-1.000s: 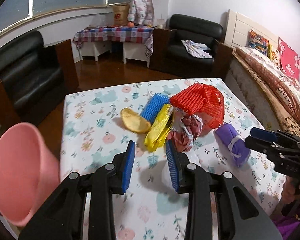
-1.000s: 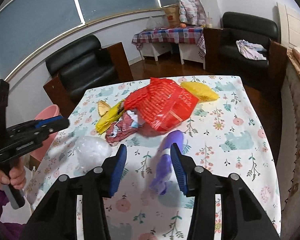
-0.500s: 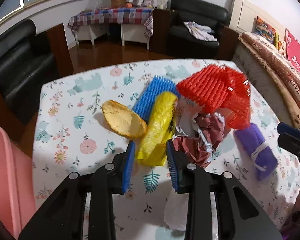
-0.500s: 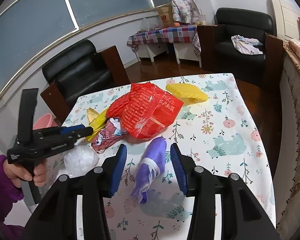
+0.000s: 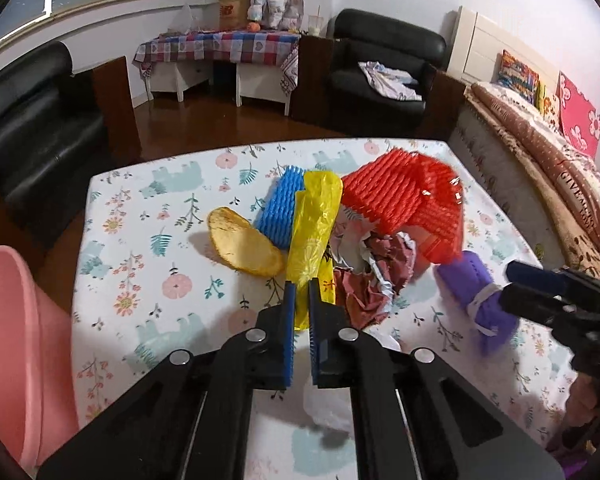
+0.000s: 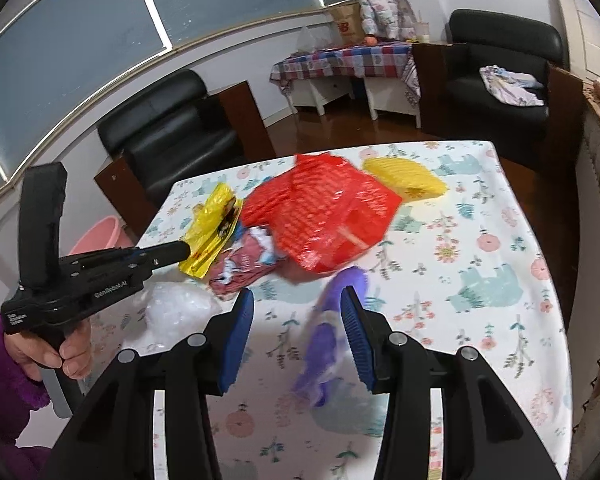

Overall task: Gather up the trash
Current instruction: 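Grasp the yellow plastic bag with the left tool while the right tool grasps the crumpled foil wrapper, then carry the yellow bag and foil wrapper with both tools over the pink bucket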

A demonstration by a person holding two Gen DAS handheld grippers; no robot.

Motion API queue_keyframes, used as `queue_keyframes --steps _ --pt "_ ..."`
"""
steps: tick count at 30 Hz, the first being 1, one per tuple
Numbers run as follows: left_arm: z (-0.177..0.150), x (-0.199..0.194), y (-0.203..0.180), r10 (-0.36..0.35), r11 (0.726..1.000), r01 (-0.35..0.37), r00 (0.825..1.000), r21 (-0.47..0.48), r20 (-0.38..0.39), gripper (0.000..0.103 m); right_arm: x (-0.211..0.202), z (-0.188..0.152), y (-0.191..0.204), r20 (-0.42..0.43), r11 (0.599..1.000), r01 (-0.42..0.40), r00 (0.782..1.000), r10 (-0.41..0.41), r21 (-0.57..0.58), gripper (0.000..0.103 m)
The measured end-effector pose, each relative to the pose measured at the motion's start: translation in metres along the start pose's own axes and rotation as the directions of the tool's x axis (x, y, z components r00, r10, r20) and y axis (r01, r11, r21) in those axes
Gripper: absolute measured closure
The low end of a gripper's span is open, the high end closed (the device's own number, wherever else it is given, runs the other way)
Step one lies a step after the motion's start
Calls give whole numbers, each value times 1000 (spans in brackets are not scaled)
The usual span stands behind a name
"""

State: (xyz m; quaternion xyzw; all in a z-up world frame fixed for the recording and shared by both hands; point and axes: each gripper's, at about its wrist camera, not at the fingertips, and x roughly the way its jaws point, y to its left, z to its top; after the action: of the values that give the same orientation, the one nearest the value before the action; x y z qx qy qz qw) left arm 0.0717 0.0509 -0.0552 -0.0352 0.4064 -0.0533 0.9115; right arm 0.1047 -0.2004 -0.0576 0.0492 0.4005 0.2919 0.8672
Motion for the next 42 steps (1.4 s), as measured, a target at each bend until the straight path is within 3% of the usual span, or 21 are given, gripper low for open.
queue_keyframes --steps 7,15,24,27,32,42 --pt "-8 -35 8 22 999 -20 998 -26 55 97 22 7 19 -48 997 -74 996 76 34 58" --pt "-25 -69 22 46 997 -39 995 -70 94 97 62 25 26 -101 978 -114 986 132 172 58" --pt "-39 -83 36 49 993 -37 993 -111 107 97 98 25 27 -180 955 -34 980 90 294 55" --pt "-40 -85 39 47 992 -34 993 -119 106 97 105 23 24 -181 944 -48 977 112 326 69" --pt "-42 -89 42 40 992 -24 992 -127 122 97 95 21 31 -169 959 -52 980 102 278 81" --pt "-43 -100 41 38 991 -19 988 -129 152 97 40 12 49 -117 991 -55 991 70 126 82"
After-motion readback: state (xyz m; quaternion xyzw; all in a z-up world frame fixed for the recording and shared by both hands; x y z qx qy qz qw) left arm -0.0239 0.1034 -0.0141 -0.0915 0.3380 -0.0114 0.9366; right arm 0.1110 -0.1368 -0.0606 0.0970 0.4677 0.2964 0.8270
